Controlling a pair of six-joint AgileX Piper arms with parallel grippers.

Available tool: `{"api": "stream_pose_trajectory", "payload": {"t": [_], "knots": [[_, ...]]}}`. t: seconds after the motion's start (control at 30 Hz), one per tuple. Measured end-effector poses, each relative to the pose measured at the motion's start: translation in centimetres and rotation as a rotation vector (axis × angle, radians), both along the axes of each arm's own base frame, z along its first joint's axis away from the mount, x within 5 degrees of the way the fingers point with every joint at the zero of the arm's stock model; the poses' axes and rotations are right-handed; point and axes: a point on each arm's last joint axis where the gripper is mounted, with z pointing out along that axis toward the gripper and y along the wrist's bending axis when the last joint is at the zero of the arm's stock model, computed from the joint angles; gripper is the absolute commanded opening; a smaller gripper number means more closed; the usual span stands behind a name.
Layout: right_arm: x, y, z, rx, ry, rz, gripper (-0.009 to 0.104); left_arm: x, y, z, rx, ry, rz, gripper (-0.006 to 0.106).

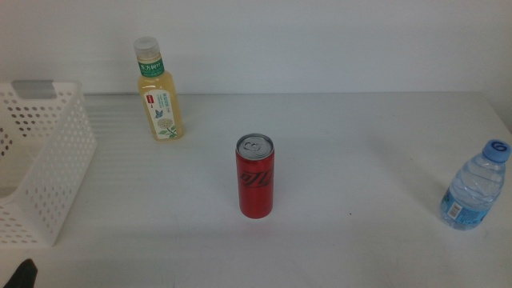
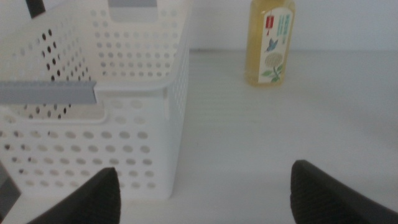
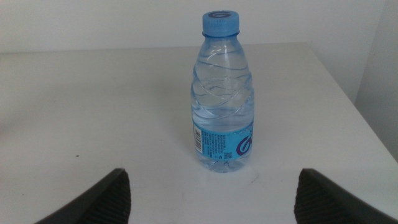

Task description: Use arms to grab the bottles and put them into the dustbin to the left of the table.

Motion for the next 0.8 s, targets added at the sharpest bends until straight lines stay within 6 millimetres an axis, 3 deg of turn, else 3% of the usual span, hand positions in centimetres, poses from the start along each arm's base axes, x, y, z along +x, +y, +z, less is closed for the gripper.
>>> {"api": "stream_pose_trajectory", "payload": {"t": [0.33, 0.8], "knots": [[0.0, 0.0, 0.0, 0.0, 0.0, 0.0, 0.075, 2.1, -0.9, 1.0, -0.029, -0.04, -0.115, 0.09], [0.0, 0.0, 0.0, 0.0, 0.0, 0.0, 0.075, 5.7, -5.2, 0.5, -0.058, -0.042, -0.45, 0.09]]}}
